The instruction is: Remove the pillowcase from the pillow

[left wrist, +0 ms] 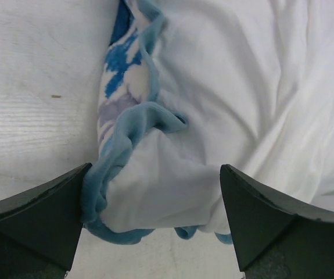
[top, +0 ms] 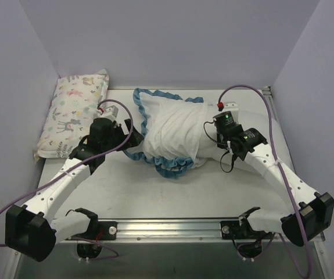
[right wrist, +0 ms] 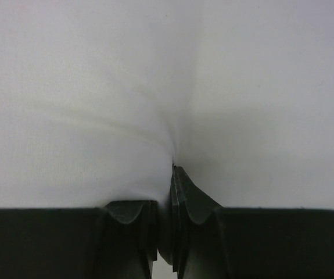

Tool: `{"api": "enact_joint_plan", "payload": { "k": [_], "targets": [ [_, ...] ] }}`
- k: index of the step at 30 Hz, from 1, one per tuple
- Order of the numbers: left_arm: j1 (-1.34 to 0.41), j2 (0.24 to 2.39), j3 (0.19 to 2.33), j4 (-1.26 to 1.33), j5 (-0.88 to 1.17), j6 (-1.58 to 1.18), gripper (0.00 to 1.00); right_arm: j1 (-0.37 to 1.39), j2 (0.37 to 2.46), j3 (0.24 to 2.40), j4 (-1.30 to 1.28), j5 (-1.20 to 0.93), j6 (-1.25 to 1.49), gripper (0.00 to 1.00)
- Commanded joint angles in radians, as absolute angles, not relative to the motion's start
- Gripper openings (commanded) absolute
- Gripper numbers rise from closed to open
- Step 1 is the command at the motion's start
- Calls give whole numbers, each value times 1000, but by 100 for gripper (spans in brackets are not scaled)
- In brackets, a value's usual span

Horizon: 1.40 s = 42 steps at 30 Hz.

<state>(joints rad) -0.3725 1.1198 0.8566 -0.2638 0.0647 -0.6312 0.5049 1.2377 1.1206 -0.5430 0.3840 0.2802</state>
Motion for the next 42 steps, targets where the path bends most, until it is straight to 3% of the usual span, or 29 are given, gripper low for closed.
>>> {"api": "enact_joint_plan", "payload": {
  "k": [1,4,7,10,11,13,14,19,24,30,34,36,39,42],
  "targets": [
    [-403,1137,885,-200,83,-604,97,502,1200,1146,-532,399,285,0],
    [-403,1169,876,-183,121,-610,95,499,1198,1154,-532,393,281,0],
    [-403,1201,885,-230,83,-627,85,491,1193,1158,-534,388,281,0],
    [-402,1210,870,-227,57,-646,51,483,1187,1160,-534,384,278,0],
    [-400,1216,868,-226,54,-647,24,479,1184,1161,-535,382,276,0],
    [-388,1224,885,-245,28,-644,1,469,1181,1163,-540,379,275,0],
    [-374,1227,891,-259,15,-644,0,456,1180,1161,-540,376,275,0],
    [-227,1180,879,-287,-67,-681,0,373,1169,1180,-560,328,290,0],
    [33,1152,925,-354,-132,-672,0,261,1155,1196,-583,270,301,0],
    [94,1196,1028,-399,-170,-667,0,184,1138,1207,-592,219,319,0],
    [92,1235,1068,-394,-82,-650,0,160,1109,1213,-597,152,318,0],
    [80,1236,1081,-371,79,-620,21,169,1100,1212,-597,138,311,0],
    [-73,1177,1114,-417,18,-527,76,192,1100,1207,-595,140,310,0],
    [-233,1076,1106,-422,-23,-476,87,201,1101,1203,-597,138,305,0]
  ]
}}
